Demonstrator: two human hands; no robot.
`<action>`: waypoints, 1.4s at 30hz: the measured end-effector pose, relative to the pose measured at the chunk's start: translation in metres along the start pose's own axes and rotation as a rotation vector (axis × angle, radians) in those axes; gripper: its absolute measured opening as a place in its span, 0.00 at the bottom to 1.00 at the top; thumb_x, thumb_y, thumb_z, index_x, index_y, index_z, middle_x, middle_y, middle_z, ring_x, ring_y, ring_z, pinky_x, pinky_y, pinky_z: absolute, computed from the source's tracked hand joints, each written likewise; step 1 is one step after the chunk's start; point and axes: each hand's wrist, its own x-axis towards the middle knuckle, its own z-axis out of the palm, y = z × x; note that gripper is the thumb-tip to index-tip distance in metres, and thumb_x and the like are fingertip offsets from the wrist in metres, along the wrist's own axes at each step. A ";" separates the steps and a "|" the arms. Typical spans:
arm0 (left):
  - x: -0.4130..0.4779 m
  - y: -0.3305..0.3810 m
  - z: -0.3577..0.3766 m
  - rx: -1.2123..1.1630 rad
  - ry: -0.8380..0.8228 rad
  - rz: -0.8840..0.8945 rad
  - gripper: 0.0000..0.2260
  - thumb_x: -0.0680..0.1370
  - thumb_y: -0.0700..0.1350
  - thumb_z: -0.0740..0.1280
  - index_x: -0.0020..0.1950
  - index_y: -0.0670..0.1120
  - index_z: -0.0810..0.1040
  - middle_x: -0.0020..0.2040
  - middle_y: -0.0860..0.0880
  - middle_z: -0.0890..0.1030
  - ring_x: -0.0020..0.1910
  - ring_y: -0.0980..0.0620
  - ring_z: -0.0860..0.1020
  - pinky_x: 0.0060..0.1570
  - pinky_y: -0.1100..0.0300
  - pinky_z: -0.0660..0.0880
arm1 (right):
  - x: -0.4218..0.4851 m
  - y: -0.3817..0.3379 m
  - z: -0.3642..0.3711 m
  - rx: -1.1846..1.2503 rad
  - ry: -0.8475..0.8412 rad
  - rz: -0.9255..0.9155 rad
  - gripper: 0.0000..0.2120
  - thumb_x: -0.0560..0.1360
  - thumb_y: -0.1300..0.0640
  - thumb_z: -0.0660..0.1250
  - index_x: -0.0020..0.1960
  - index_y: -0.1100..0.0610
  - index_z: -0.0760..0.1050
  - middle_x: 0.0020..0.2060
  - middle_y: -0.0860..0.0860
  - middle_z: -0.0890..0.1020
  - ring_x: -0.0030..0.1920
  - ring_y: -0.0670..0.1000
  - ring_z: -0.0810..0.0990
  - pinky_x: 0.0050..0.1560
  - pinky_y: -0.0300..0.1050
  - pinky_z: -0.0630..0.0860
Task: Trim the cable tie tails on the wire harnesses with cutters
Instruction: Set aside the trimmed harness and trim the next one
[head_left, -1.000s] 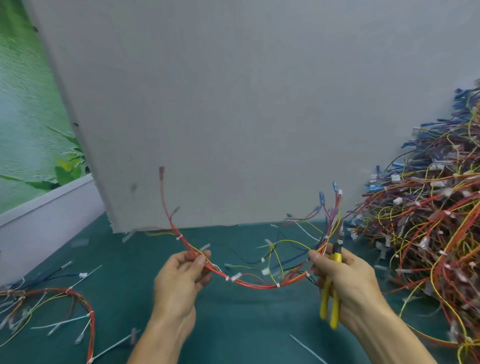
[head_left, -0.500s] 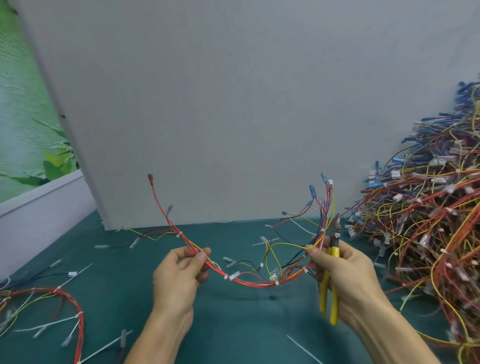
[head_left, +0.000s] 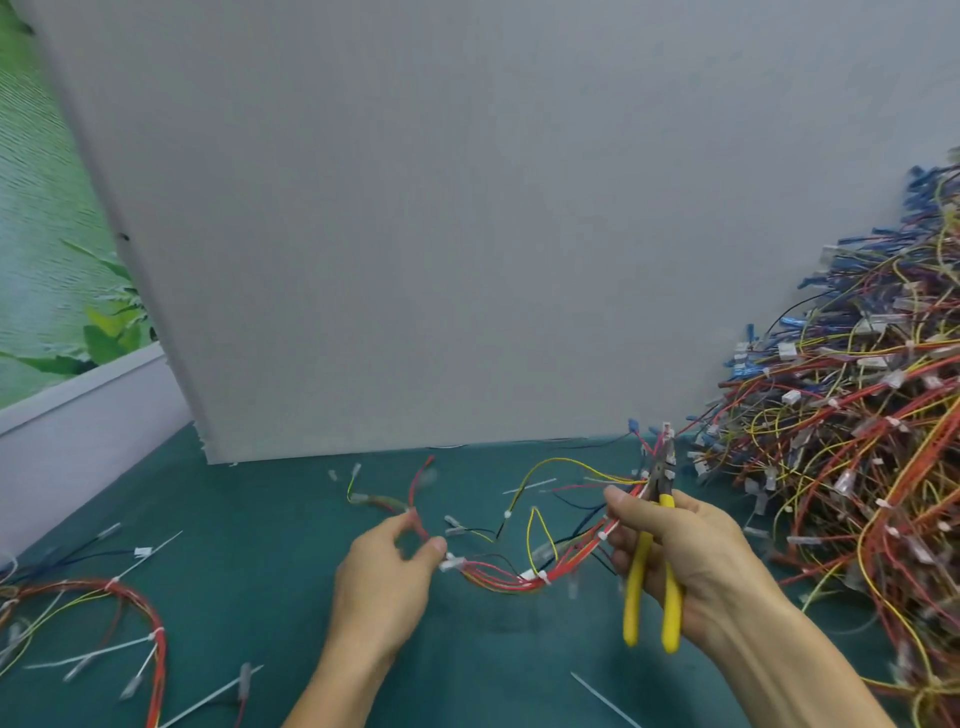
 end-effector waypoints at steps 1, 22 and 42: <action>-0.004 0.003 0.000 0.161 0.078 0.082 0.16 0.74 0.46 0.71 0.61 0.49 0.78 0.59 0.50 0.78 0.62 0.48 0.74 0.61 0.54 0.69 | -0.001 0.001 0.001 -0.028 0.000 -0.010 0.08 0.70 0.65 0.74 0.39 0.59 0.75 0.26 0.53 0.78 0.24 0.49 0.75 0.27 0.42 0.73; -0.019 0.028 0.005 -0.145 -0.059 0.510 0.12 0.79 0.41 0.65 0.46 0.58 0.80 0.42 0.62 0.83 0.45 0.65 0.79 0.47 0.71 0.72 | -0.019 -0.009 0.005 -0.350 -0.228 -0.184 0.04 0.72 0.64 0.72 0.41 0.59 0.78 0.28 0.50 0.78 0.30 0.48 0.76 0.35 0.43 0.73; -0.004 0.024 -0.028 -0.036 0.027 0.516 0.11 0.73 0.41 0.72 0.35 0.56 0.82 0.34 0.55 0.80 0.35 0.55 0.75 0.37 0.65 0.70 | -0.014 -0.021 -0.004 -0.248 0.018 -0.174 0.05 0.72 0.66 0.72 0.43 0.62 0.76 0.26 0.53 0.78 0.24 0.49 0.75 0.28 0.43 0.72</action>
